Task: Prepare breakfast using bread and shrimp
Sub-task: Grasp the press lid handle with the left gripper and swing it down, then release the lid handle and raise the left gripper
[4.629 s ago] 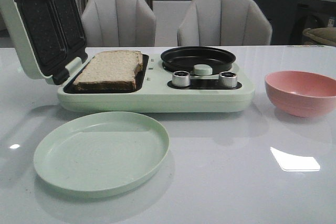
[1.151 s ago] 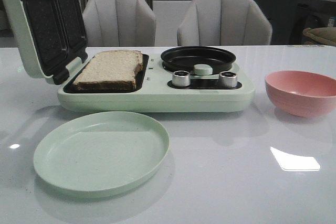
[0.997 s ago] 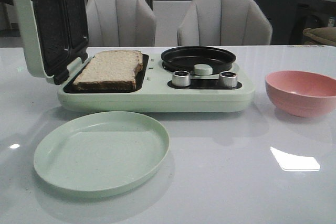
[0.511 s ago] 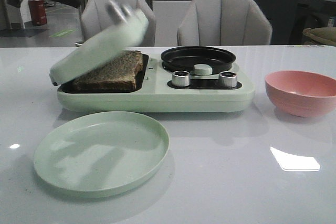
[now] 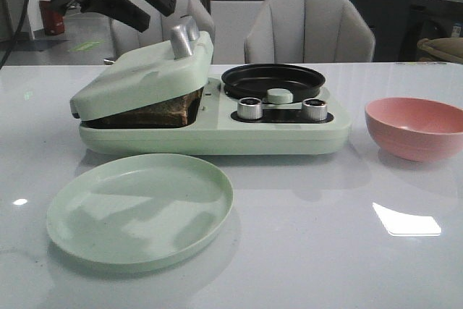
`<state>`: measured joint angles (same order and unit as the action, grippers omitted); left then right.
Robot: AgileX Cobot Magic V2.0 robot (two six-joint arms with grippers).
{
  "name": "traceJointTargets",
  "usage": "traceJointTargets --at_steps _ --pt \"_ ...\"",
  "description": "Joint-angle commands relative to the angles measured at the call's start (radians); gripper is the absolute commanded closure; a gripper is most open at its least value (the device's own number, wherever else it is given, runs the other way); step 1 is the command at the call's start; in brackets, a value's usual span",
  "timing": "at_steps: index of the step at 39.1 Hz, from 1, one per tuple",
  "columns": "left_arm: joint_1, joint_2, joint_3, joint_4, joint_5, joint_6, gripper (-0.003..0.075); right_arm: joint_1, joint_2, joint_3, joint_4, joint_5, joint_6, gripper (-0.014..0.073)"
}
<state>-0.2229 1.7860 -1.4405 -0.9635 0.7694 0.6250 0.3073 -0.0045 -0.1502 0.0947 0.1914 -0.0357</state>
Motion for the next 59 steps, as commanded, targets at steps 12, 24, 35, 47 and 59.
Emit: traceJointTargets --at_steps 12,24,35,47,59 --pt "-0.007 -0.158 -0.153 0.245 0.033 -0.011 0.0368 -0.004 0.012 -0.027 -0.003 -0.077 -0.002 -0.0009" --pt "-0.007 -0.307 -0.203 0.651 0.031 -0.181 0.0368 -0.004 0.012 -0.027 -0.003 -0.077 -0.002 -0.0009" --pt "-0.007 -0.469 -0.203 0.853 0.072 -0.344 0.0368 -0.004 0.012 -0.027 -0.003 -0.077 -0.002 -0.0009" --pt "-0.007 -0.676 -0.081 0.851 0.071 -0.358 0.0368 -0.004 0.012 -0.027 -0.003 -0.077 -0.002 -0.0009" --pt "-0.007 -0.916 0.270 0.804 -0.125 -0.362 0.0368 -0.004 0.012 -0.027 -0.003 -0.077 -0.002 -0.0009"
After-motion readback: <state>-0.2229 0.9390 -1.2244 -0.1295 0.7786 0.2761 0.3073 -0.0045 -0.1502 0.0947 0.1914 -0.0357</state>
